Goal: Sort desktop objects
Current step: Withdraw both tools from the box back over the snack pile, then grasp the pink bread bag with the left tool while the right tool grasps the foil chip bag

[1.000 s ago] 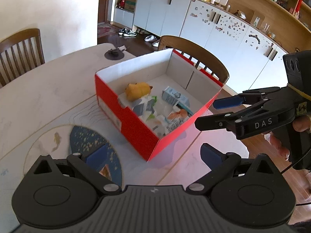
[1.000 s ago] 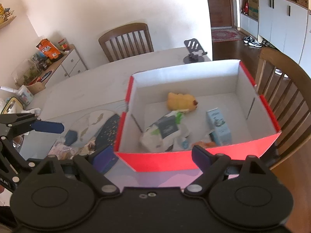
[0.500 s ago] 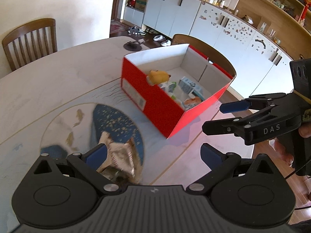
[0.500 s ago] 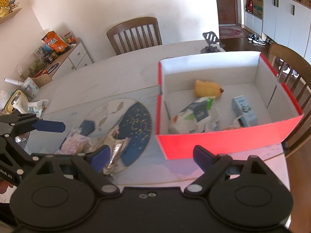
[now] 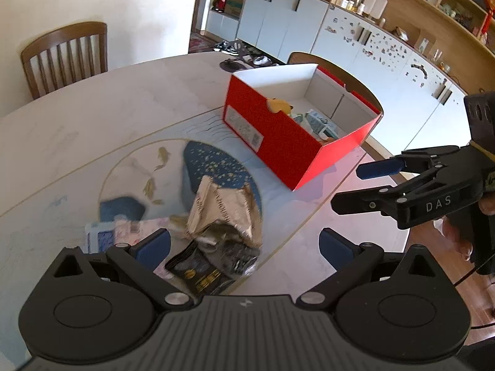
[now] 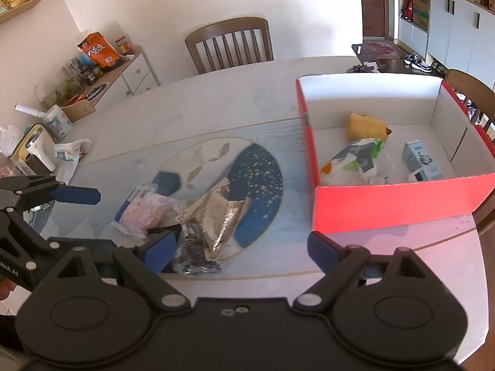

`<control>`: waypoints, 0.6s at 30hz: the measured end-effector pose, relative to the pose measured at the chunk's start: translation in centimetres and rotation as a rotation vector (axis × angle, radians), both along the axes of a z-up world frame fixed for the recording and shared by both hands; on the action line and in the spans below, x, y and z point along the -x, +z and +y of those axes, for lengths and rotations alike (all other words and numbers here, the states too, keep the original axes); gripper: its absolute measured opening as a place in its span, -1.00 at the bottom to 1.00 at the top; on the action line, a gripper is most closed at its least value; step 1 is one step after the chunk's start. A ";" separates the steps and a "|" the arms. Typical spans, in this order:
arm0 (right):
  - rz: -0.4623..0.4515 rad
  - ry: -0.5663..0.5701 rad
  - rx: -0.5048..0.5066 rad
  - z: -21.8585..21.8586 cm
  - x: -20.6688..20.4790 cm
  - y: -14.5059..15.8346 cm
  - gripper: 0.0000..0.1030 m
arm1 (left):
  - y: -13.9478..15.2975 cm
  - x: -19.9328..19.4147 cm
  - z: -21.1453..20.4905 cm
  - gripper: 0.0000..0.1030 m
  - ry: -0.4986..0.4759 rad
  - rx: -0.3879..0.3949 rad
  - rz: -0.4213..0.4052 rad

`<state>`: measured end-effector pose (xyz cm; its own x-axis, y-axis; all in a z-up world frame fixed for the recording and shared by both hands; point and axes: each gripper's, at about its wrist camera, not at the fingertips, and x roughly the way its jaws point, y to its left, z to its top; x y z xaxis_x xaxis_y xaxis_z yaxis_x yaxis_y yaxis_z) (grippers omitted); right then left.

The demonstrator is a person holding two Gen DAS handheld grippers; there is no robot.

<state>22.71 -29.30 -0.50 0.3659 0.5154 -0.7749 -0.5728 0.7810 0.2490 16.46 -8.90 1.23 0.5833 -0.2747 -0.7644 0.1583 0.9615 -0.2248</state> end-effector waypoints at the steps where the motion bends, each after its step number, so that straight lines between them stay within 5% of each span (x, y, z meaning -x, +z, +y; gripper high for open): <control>1: -0.001 0.001 0.002 0.2 0.2 0.0 0.79 | -0.1 0.2 0.4 0.99 0.007 0.000 -0.001; 18: 0.016 0.057 0.038 3.8 0.4 -1.9 0.79 | -4.1 2.2 5.2 0.99 0.113 0.020 0.058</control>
<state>22.26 -25.55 -2.42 0.3245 0.5051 -0.7997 -0.6127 0.7564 0.2291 14.31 -3.67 -2.88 0.5660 -0.2253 -0.7930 0.0354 0.9677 -0.2497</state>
